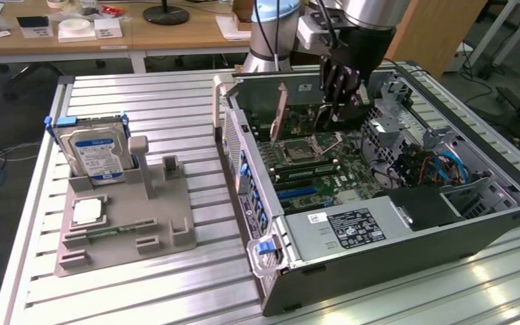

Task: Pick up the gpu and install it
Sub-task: 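Insert the gpu into the slot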

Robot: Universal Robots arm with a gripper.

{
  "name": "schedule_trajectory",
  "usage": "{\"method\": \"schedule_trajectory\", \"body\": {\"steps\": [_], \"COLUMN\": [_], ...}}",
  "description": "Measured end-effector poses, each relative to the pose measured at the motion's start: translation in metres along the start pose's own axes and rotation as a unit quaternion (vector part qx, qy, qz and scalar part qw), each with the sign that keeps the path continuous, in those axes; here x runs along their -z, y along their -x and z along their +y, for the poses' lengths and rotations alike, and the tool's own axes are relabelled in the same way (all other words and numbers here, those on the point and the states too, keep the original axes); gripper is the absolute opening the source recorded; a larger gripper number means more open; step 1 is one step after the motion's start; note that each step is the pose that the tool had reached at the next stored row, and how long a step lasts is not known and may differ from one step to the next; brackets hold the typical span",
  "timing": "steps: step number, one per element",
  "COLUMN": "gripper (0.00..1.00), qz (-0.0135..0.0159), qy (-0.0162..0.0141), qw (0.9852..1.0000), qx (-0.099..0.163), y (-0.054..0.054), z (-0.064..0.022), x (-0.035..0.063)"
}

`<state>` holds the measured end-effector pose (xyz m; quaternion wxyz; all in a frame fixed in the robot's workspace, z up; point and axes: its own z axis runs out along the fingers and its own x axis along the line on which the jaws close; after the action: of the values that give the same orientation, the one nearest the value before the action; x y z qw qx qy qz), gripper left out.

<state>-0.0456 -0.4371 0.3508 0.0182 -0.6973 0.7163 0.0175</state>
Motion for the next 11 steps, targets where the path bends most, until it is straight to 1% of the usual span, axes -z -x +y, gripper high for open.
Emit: {"method": "schedule_trajectory", "body": {"steps": [3, 4, 7, 9, 11], "gripper": [0.28, 0.28, 0.28, 0.28, 0.28], "qz": [-0.0001, -0.0001, -0.0002, -0.0004, -0.0019], "qy": [0.0001, 0.0000, -0.0018, -0.0020, -0.0017], "qw": [1.0000, 1.0000, 1.0000, 1.0000, 1.0000], "qx": [0.000, 0.000, 0.001, 0.003, 0.007], "y": [-0.007, -0.007, -0.007, -0.008, -0.008], "z": [-0.0002, -0.0002, 0.0002, 0.0003, 0.0006], "x": [-0.0042, -0.0057, -0.0097, -0.0134, -0.0164]}}
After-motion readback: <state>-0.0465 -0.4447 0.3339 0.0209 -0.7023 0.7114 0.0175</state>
